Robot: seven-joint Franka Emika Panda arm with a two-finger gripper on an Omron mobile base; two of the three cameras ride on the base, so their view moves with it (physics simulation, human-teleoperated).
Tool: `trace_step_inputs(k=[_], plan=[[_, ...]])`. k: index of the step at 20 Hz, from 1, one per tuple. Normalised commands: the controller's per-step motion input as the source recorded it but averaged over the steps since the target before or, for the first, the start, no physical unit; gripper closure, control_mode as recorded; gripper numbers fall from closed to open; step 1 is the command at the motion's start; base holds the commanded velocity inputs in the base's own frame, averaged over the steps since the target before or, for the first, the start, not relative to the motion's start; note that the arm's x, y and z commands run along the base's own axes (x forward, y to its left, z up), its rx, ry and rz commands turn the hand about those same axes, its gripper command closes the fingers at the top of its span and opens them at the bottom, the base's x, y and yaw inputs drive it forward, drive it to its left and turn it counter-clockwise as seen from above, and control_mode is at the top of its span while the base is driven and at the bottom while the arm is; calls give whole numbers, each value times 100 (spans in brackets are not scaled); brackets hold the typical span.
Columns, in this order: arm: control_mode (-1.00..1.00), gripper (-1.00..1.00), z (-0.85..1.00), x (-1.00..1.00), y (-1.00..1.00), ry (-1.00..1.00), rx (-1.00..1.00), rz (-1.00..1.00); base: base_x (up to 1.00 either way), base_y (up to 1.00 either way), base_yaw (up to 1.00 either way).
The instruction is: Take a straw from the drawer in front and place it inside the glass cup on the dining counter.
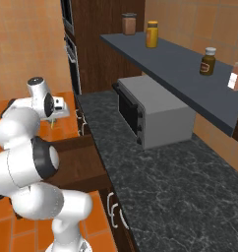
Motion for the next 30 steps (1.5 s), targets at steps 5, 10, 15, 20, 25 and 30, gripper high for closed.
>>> trace_step_inputs(k=[5, 10, 15, 20, 25, 30], plan=[[-100, 100, 57, -70, -53, 0, 0, 0, 0, 0, 0], [100, 100, 5, -26, -29, 0, 0, 0, -20, -3, 0], [100, 100, 0, 0, 0, 0, 0, 0, -100, 33, 3], [100, 100, 0, 0, 0, 0, 0, 0, -87, 100, 25], [100, 100, 0, 0, 0, 0, 0, 0, -18, 100, 30], [100, 100, 0, 0, 0, 0, 0, 0, 79, 96, 13]])
